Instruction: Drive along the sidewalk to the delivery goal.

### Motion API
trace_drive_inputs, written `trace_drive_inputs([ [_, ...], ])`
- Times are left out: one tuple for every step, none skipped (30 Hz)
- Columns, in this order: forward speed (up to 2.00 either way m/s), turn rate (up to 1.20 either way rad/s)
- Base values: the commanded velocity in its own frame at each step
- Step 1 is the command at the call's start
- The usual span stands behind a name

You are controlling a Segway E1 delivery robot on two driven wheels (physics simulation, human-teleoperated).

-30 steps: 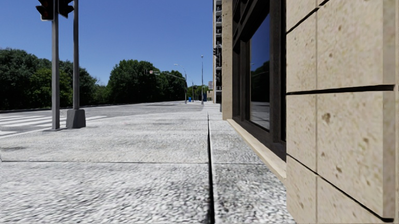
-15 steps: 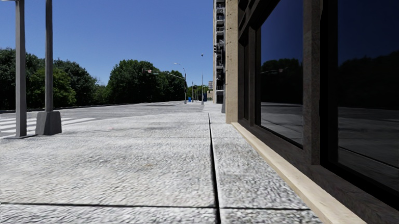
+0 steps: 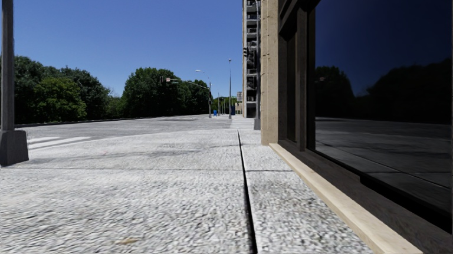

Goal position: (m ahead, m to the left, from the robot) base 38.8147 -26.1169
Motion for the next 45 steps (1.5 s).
trace_drive_inputs([
  [2.00, 0.00],
  [2.00, 0.00],
  [2.00, 0.00],
  [2.00, 0.00],
  [2.00, 0.00],
  [2.00, 0.00],
  [2.00, 0.00],
  [2.00, 0.00],
  [2.00, 0.00],
  [2.00, 0.00],
  [2.00, 0.00],
  [2.00, 0.00],
  [2.00, 0.00],
  [2.00, 0.00],
  [2.00, 0.00],
  [2.00, 0.00],
  [2.00, 0.00],
  [2.00, 0.00],
  [2.00, 0.00],
  [2.00, 0.00],
  [2.00, 0.00],
  [2.00, 0.00],
  [2.00, 0.00],
  [2.00, 0.00],
  [2.00, 0.00],
  [2.00, 0.00],
  [2.00, 0.00],
  [2.00, 0.00],
  [2.00, 0.00],
  [2.00, 0.00],
  [2.00, 0.00],
  [2.00, 0.00],
  [2.00, 0.00],
  [2.00, 0.00],
  [2.00, 0.00],
  [2.00, 0.00],
  [2.00, 0.00],
  [2.00, 0.00],
  [2.00, 0.00],
  [2.00, 0.00],
  [2.00, 0.00],
  [2.00, 0.00],
  [2.00, 0.00],
  [2.00, 0.00],
  [2.00, 0.00],
])
